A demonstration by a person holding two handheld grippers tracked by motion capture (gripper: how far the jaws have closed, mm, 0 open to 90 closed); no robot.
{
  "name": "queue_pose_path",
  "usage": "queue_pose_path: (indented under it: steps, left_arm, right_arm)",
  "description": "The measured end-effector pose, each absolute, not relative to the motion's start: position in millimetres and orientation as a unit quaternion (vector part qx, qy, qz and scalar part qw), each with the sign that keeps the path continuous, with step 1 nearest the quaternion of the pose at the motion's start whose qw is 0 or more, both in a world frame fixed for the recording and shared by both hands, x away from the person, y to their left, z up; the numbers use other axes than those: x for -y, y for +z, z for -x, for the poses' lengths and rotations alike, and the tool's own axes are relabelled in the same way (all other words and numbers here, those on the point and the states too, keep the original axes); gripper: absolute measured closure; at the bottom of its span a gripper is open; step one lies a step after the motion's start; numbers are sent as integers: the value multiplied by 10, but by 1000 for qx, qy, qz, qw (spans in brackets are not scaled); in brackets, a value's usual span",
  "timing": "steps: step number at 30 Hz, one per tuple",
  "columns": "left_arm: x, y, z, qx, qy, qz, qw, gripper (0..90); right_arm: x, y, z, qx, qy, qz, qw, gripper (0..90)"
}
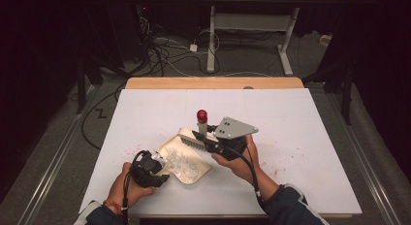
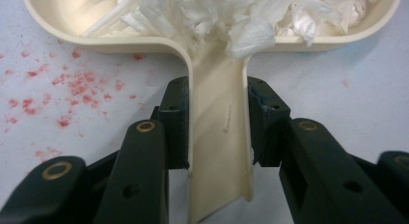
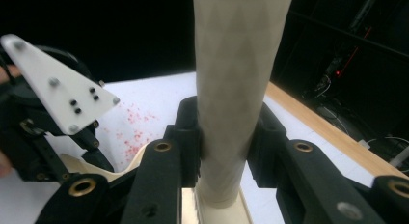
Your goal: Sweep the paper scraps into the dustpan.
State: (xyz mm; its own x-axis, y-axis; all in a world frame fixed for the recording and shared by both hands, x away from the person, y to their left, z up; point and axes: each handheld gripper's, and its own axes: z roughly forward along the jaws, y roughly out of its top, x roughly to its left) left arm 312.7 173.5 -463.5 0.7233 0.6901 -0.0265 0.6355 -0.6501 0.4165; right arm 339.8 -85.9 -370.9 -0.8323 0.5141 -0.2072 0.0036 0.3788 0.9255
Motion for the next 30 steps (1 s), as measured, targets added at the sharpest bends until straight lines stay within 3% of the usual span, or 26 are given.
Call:
queue_pose_path:
  steps: [3, 10, 18, 30]
  left_arm:
    - [-1742, -4635, -3131, -365, 66, -906, 203, 632]
    - [-1729, -4635, -3122, -366, 69, -906, 201, 632]
    - [-1639, -4617, -3090, -361, 74, -911, 187, 632]
    - [-1483, -4608, -3045, -351, 101, -916, 169, 631]
  right_arm:
    - [962, -3661, -3380, -791, 538, -171, 235, 710]
    - [1346, -3672, -3353, -789, 512, -202, 273, 710]
    - [1711, -3919, -3256, -814, 431, -245, 301, 711]
    - [1496, -4057, -3141, -817, 438, -235, 293, 710]
